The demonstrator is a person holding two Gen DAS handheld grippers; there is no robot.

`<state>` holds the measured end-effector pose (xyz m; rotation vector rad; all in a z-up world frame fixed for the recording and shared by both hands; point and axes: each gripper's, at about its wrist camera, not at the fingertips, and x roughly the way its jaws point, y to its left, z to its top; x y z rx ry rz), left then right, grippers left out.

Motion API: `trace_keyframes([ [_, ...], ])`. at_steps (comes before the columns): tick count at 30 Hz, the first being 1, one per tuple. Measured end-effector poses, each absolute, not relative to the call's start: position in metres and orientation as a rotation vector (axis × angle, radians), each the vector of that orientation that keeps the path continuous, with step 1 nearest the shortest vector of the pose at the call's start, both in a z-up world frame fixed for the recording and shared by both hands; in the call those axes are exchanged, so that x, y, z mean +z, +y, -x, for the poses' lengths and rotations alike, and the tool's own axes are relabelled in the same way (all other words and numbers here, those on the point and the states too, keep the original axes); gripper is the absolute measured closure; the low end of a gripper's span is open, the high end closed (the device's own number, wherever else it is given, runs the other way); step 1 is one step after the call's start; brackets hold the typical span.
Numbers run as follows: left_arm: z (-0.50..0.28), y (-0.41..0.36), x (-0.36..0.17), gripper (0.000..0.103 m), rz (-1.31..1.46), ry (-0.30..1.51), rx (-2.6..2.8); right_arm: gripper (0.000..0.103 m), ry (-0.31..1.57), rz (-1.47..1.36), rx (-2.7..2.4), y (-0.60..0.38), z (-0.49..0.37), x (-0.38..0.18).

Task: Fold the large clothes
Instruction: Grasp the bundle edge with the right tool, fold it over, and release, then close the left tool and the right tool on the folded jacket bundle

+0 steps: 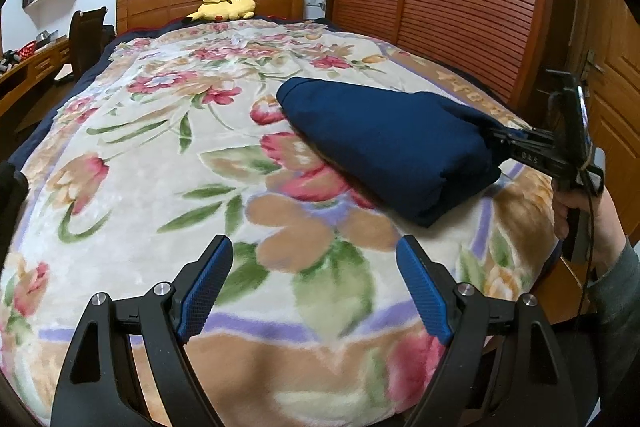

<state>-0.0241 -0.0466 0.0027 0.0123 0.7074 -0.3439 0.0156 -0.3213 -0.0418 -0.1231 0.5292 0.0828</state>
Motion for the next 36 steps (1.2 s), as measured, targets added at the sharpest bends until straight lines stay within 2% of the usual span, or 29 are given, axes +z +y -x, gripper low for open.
trace_keyframes([
  [1,0.021,-0.049,0.002,0.019,-0.007,0.704,-0.348,0.082,0.526,0.117,0.097,-0.320,-0.014,-0.042],
  [5,0.003,-0.058,0.004,0.019,0.008,0.683,-0.367,0.048,0.504,0.079,0.135,-0.334,0.005,-0.037],
  [6,-0.003,-0.060,0.005,0.019,0.016,0.675,-0.372,0.046,0.501,0.071,0.136,-0.339,0.009,-0.038],
  [17,-0.099,-0.086,0.010,0.019,0.001,0.632,-0.388,0.046,0.526,0.081,0.156,-0.368,0.040,-0.055],
  [36,-0.266,-0.099,-0.029,0.019,-0.019,0.716,-0.320,0.046,0.564,0.017,0.197,-0.360,0.008,-0.074],
])
